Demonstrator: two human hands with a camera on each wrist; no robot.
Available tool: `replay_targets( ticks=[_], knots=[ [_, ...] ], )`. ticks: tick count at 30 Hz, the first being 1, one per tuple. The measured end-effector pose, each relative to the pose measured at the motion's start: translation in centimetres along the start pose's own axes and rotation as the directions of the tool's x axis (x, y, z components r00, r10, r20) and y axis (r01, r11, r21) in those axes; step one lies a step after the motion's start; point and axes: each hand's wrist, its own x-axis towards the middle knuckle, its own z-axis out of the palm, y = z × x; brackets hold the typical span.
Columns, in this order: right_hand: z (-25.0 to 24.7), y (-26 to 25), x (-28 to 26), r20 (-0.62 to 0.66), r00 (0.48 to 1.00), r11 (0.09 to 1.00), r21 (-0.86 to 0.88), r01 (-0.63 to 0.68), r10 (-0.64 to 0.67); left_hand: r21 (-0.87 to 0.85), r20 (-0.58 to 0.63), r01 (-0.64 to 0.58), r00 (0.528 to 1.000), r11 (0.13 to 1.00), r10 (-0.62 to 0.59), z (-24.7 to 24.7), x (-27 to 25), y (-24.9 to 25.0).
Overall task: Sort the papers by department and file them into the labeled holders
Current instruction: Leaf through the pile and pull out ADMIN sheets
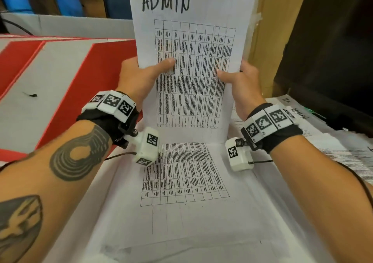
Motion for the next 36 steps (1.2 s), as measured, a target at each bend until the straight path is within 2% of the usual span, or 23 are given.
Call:
replay_targets(
  ticks=[2, 5, 9, 13, 15, 17, 19, 20, 21, 22, 23, 24, 26, 27, 28, 29, 32, 34, 36],
  knots=[
    [0.0, -0.1, 0.1, 0.007, 1.0, 1.0, 0.006, -0.009, 0.009, 0.035, -0.005, -0.004, 1.0, 0.999, 0.004, 0.2, 0.0, -0.1],
    [-0.1, -0.5, 0.4, -0.006, 0.999, 0.999, 0.025, -0.032, 0.032, -0.038, -0.012, 0.03, 0.999, 0.999, -0.03, 0.0, 0.3, 0.0],
    [0.1, 0.9, -0.6, 0.072, 0.991, 0.992, -0.075, -0.104, 0.11, -0.01, -0.006, 0.076, 0.997, 0.997, -0.076, -0.2, -0.2, -2.2],
    [-0.3, -0.2, -0.5, -0.011, 0.995, 0.993, -0.07, -0.099, 0.098, 0.029, 0.017, 0.0, 1.0, 1.0, 0.0, 0.4, 0.3, -1.3],
    [-1.3, -1.6, -0.2, -0.079, 0.992, 0.995, -0.003, -0.097, 0.096, 0.004, 0.074, 0.025, 0.997, 1.0, -0.025, 0.8, 0.9, -0.4],
    [-2.8, -2.6, 0.1, -0.119, 0.98, 0.98, 0.14, -0.142, 0.159, 0.114, 0.138, 0.068, 0.987, 0.991, -0.084, 1.8, 1.5, -0.3],
    [-4.9, -3.0, -0.2, -0.046, 0.969, 0.954, 0.193, -0.229, 0.242, 0.318, 0.166, 0.03, 0.982, 0.948, -0.087, 3.1, 1.8, 0.0],
    [-6.3, -2.8, -0.3, 0.015, 0.963, 0.957, 0.106, -0.269, 0.269, 0.414, 0.162, -0.005, 0.984, 0.91, -0.068, 3.9, 2.2, 0.3],
    [-7.9, -2.5, -0.3, 0.059, 0.955, 0.956, -0.075, -0.285, 0.29, 0.511, 0.155, -0.042, 0.987, 0.858, -0.044, 4.6, 2.7, 0.8],
    [-9.7, -2.2, -0.4, 0.095, 0.947, 0.916, -0.3, -0.267, 0.307, 0.604, 0.154, -0.075, 0.988, 0.793, -0.024, 5.0, 3.3, 1.3],
    [-11.6, -1.7, -0.4, 0.128, 0.939, 0.827, -0.522, -0.211, 0.32, 0.68, 0.172, -0.114, 0.985, 0.724, -0.007, 5.4, 4.1, 1.7],
    [-13.2, -1.4, -0.6, 0.18, 0.918, 0.699, -0.703, -0.132, 0.354, 0.736, 0.209, -0.147, 0.978, 0.661, -0.016, 5.7, 5.0, 2.0],
    [-15.8, 0.0, -1.0, 0.257, 0.804, 0.386, -0.922, 0.037, 0.537, 0.79, 0.302, -0.216, 0.952, 0.574, -0.057, 6.4, 6.7, 2.1],
    [-16.5, 0.8, -1.4, 0.241, 0.737, 0.251, -0.963, 0.1, 0.632, 0.808, 0.342, -0.252, 0.937, 0.533, -0.075, 6.9, 7.4, 2.0],
    [-16.8, 1.6, -1.8, 0.218, 0.683, 0.168, -0.976, 0.141, 0.697, 0.827, 0.37, -0.282, 0.924, 0.486, -0.093, 7.5, 8.0, 1.8],
    [-17.0, 2.3, -2.0, 0.204, 0.651, 0.134, -0.979, 0.156, 0.731, 0.844, 0.389, -0.306, 0.915, 0.44, -0.109, 8.1, 8.6, 1.5],
    [-16.9, 3.3, -1.9, 0.223, 0.628, 0.166, -0.975, 0.149, 0.745, 0.873, 0.432, -0.365, 0.886, 0.322, -0.166, 10.2, 9.7, 0.2],
    [-16.7, 3.6, -1.5, 0.219, 0.62, 0.172, -0.976, 0.136, 0.753, 0.87, 0.459, -0.392, 0.865, 0.299, -0.201, 11.6, 10.2, -0.9],
    [-16.5, 3.6, -1.2, 0.206, 0.621, 0.14, -0.978, 0.154, 0.757, 0.863, 0.485, -0.421, 0.845, 0.279, -0.225, 13.0, 10.5, -1.9]
  ],
)
